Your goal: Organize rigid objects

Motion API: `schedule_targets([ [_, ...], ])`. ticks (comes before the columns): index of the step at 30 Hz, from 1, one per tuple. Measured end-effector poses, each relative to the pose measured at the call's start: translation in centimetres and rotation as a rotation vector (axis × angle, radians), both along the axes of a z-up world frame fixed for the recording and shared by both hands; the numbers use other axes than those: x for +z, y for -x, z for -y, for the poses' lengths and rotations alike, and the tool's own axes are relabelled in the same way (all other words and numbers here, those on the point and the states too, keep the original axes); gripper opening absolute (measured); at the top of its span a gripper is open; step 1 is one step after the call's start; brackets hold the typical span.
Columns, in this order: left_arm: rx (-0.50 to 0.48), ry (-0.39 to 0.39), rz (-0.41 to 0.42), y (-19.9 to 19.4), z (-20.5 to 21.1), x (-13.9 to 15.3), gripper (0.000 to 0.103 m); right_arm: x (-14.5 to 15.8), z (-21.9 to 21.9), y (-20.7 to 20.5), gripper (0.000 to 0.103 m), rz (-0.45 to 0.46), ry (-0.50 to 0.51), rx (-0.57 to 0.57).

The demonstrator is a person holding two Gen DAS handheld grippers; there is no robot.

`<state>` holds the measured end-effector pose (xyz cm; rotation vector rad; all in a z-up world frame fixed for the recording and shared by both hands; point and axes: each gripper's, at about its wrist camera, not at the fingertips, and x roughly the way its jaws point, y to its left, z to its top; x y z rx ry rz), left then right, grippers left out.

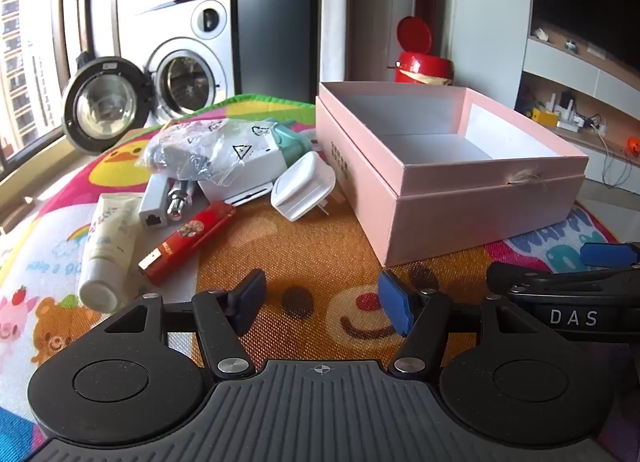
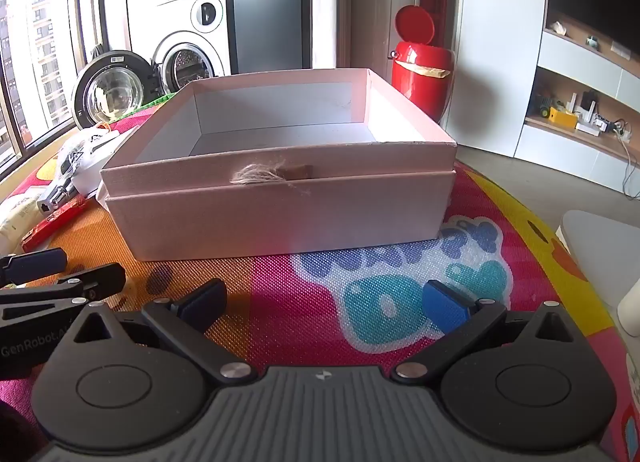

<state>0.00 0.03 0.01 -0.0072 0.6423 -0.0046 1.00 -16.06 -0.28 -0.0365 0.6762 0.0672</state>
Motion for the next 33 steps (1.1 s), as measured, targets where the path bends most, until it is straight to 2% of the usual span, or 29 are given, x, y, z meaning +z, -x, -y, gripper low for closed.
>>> schedule_targets([
  [33, 0.000, 0.003, 0.000, 0.00, 0.00, 0.00, 0.067, -0.42, 0.11, 0.11, 0.103, 0.002, 0.003, 0.001],
])
